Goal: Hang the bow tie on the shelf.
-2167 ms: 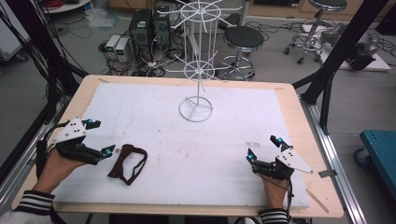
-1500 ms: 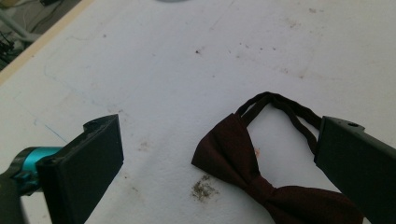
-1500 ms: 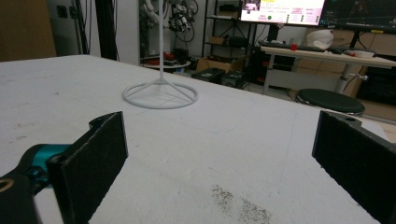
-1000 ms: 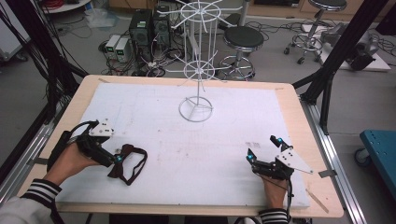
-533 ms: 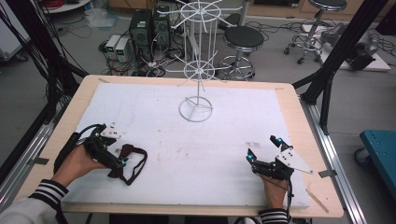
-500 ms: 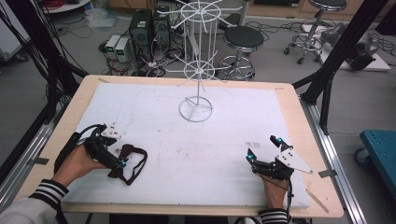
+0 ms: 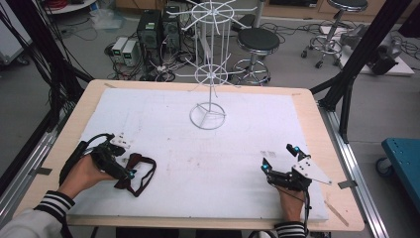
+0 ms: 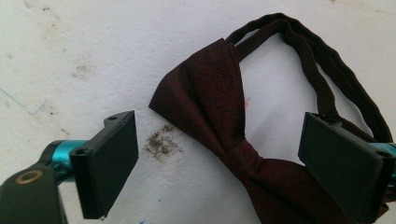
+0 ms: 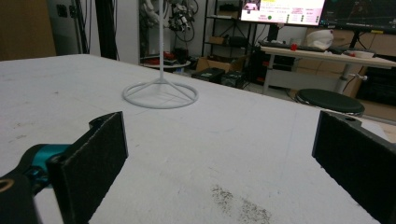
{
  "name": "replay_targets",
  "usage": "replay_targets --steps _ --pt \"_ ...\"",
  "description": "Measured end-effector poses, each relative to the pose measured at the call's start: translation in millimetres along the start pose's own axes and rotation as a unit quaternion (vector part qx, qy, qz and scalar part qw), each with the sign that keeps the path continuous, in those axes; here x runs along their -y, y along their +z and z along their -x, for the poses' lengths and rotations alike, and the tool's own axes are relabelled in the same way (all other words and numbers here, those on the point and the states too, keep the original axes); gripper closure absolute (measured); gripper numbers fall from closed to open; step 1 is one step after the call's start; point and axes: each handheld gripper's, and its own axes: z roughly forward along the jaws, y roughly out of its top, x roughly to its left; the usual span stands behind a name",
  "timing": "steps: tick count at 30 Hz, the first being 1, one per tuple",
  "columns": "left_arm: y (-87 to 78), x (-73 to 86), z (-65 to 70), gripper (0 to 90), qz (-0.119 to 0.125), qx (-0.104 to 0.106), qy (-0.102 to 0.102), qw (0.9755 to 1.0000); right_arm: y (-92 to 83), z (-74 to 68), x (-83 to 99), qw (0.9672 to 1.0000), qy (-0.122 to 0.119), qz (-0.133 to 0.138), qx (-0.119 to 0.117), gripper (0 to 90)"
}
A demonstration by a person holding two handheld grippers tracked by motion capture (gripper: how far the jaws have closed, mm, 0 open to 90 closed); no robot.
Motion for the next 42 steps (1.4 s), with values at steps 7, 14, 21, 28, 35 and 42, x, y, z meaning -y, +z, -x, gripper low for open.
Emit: replay_targets --steps 7,14,21,28,35,42 --pt "1.5 0.1 -0.1 28.2 -0.011 0.013 -0.001 0.9998 0.0 0.0 0.0 1.0000 0.000 0.000 0.000 2.7" --pt "4.2 -0.6 0.6 30.8 -0.022 0.009 -0.013 0.9996 0.0 0.0 0.0 1.0000 0.000 0.000 0.000 2.7" --pt "6.9 -0.4 0.6 36.4 -0.030 0.006 -0.018 0.9994 -0.1 -0.2 0.0 1.0000 0.000 0.000 0.000 2.7" --pt "6.3 0.0 1.1 50.8 -0.032 0.001 -0.020 0.9993 -0.2 -0.7 0.0 1.0000 0.002 -0.002 0.000 2.7" --pt "6.6 0.0 4.5 63.1 -0.034 -0.012 -0.007 0.9993 -0.2 -0.7 0.0 1.0000 0.000 -0.002 0.000 2.7" --pt "6.5 -0.6 5.4 71.9 -0.036 -0.014 -0.004 0.9992 -0.2 -0.6 0.0 1.0000 0.000 -0.002 0.000 2.7"
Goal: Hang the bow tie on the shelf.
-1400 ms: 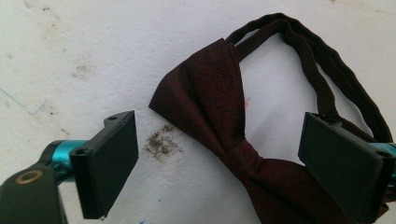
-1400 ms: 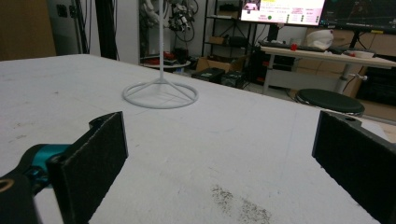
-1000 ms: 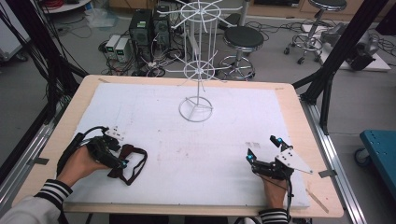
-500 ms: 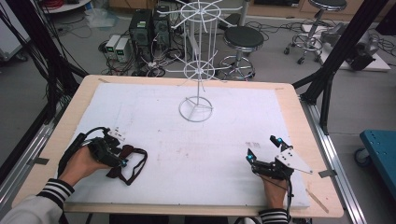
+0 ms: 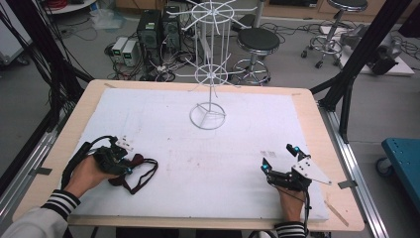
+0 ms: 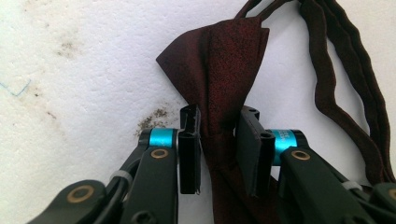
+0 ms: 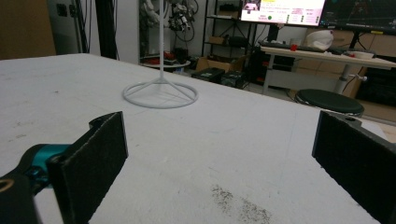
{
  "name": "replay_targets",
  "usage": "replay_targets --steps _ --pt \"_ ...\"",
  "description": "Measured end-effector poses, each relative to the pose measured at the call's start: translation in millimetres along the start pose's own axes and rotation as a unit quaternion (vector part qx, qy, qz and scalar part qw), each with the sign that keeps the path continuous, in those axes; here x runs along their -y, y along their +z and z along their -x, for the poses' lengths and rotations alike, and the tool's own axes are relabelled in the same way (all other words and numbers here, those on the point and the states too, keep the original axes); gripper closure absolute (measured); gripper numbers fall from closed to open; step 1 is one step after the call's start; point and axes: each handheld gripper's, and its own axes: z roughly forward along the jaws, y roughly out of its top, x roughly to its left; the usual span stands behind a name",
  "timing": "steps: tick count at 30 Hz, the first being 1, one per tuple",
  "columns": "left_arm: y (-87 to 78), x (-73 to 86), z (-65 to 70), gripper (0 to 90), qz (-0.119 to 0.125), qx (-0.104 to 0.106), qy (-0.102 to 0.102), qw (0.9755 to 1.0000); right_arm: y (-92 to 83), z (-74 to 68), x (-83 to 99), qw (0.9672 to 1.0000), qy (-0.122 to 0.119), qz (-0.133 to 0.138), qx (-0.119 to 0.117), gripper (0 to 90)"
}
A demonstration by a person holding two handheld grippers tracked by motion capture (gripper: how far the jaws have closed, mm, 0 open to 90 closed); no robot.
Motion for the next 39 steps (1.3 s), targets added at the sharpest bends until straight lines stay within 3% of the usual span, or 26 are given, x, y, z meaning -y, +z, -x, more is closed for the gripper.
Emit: replay_targets --steps 9,18,27,29,32,39 --pt "-3.2 0.4 -1.0 73.6 0.014 -0.007 0.005 0.9999 0.0 0.0 0.0 1.0000 0.001 0.000 0.000 2.7" --pt "-11.1 1.1 -0.1 73.7 0.058 -0.008 0.022 0.9980 0.1 0.0 0.0 1.0000 -0.001 0.001 0.000 2.7" --pt "-25.6 2.1 -5.5 73.9 0.133 0.004 0.009 0.9910 0.2 -0.1 0.1 1.0000 0.000 0.001 0.000 2.7" --pt "-26.5 2.2 -5.8 73.9 0.138 0.005 0.007 0.9904 0.2 0.0 0.1 1.0000 -0.002 0.001 0.001 2.7" --pt "-30.8 2.5 -6.4 74.0 0.168 0.008 0.004 0.9858 0.2 -0.1 0.0 1.0000 0.000 0.001 0.000 2.7" --pt "-42.9 2.9 -8.5 74.2 0.255 0.019 -0.005 0.9669 0.3 -0.2 0.0 1.0000 0.001 0.001 0.000 2.7"
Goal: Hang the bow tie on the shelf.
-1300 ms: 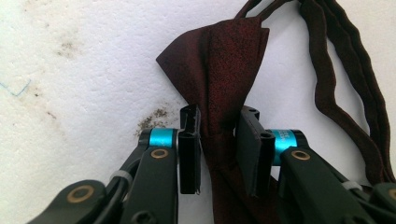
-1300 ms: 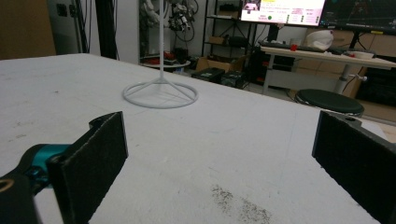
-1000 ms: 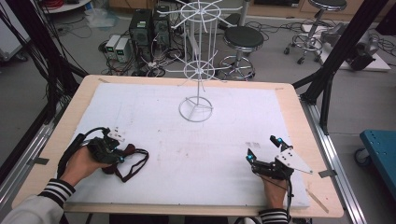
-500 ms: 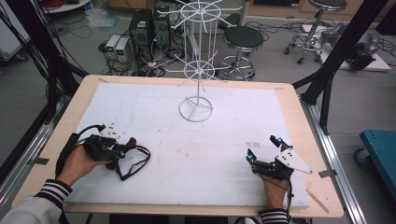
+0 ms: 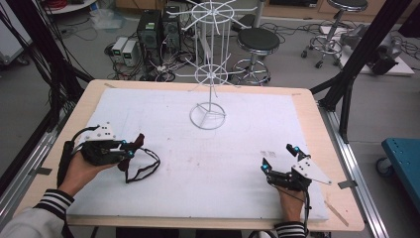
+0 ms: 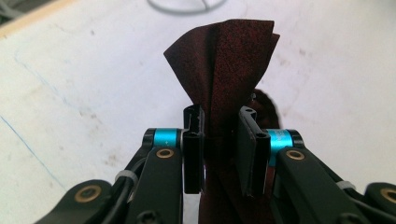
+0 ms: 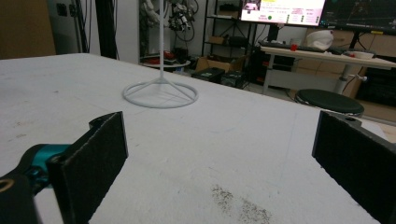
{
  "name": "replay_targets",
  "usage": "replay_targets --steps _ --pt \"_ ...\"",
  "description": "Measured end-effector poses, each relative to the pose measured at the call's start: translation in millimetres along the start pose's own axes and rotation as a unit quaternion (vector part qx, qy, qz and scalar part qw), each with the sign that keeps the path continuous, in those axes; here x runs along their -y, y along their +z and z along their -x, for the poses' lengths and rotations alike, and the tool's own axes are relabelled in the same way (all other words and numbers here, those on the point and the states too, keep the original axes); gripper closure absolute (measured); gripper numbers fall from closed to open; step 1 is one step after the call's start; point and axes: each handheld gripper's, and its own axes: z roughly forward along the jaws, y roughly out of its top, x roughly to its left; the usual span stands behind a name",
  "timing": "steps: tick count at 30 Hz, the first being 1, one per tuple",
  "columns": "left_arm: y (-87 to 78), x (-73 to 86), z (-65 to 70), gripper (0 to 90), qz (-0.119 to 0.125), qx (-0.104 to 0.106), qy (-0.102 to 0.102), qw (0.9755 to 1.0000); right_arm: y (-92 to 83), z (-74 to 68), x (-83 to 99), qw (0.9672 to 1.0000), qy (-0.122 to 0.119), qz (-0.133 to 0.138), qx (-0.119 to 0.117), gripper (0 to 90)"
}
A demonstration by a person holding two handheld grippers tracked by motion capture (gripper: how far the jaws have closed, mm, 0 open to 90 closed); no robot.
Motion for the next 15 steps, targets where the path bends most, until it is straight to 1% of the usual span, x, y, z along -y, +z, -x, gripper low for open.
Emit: replay_targets --steps 2,4,8,9,10,12,15 --pt "-2.7 -1.2 -0.4 74.2 0.017 0.001 0.000 0.9998 0.0 0.0 0.0 1.0000 -0.001 0.000 0.000 2.7" --pt "-4.9 -2.1 -1.4 74.2 0.036 0.004 -0.006 0.9993 -0.1 0.2 0.1 1.0000 -0.002 0.000 0.000 2.7" --pt "-8.1 -4.4 -3.6 74.4 0.060 0.011 -0.017 0.9980 0.2 0.2 0.1 1.0000 -0.003 0.001 -0.001 2.7" --pt "-8.5 -4.8 -4.4 74.5 0.065 0.020 -0.020 0.9975 0.2 0.3 0.0 1.0000 -0.004 0.001 -0.001 2.7" --pt "-8.7 -5.2 -4.4 74.6 0.072 0.021 -0.023 0.9969 0.0 0.2 0.0 1.0000 -0.001 0.000 0.000 2.7" --pt "-9.1 -6.2 -5.3 74.6 0.081 0.024 -0.027 0.9961 0.0 0.1 0.0 1.0000 -0.001 0.000 0.000 2.7" --pt "-10.0 -8.9 -6.4 74.6 0.086 0.022 -0.024 0.9958 0.0 0.2 0.1 1.0000 -0.002 0.000 0.000 2.7"
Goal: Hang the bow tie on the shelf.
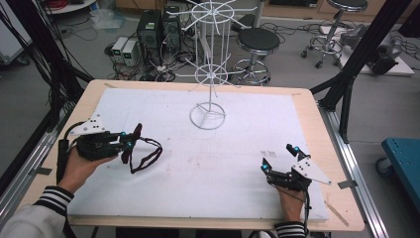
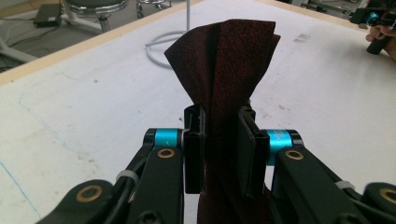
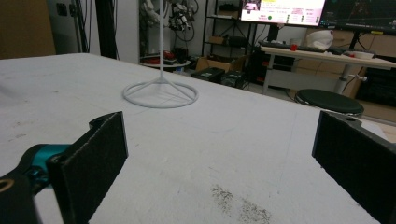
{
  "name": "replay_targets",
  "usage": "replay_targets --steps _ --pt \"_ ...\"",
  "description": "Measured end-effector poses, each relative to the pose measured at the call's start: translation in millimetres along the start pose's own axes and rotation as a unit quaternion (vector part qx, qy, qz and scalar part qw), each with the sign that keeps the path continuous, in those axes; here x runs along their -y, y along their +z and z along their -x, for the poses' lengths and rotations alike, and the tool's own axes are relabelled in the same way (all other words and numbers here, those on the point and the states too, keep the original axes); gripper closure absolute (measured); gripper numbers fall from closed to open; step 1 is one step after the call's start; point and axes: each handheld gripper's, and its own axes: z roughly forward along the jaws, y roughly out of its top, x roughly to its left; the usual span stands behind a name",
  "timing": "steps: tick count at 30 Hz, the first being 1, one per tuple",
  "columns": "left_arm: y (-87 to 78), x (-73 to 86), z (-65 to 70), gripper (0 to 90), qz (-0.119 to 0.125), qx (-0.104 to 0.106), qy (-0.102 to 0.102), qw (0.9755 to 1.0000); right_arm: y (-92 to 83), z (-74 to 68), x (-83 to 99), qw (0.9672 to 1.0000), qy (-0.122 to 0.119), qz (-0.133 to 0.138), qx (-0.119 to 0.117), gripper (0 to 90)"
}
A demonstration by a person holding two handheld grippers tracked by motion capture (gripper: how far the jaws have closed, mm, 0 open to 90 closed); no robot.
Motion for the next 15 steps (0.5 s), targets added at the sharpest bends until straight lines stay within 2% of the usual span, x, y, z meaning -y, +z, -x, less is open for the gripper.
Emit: replay_targets --steps 8,15 --pt "-1.7 -16.1 -1.7 74.7 0.018 -0.003 0.007 0.9998 -0.1 0.1 -0.1 1.0000 0.001 -0.001 0.000 2.7" --pt "-1.0 -36.9 -4.9 74.7 0.030 0.000 0.015 0.9994 -0.1 0.2 -0.1 1.0000 0.002 0.000 0.000 2.7"
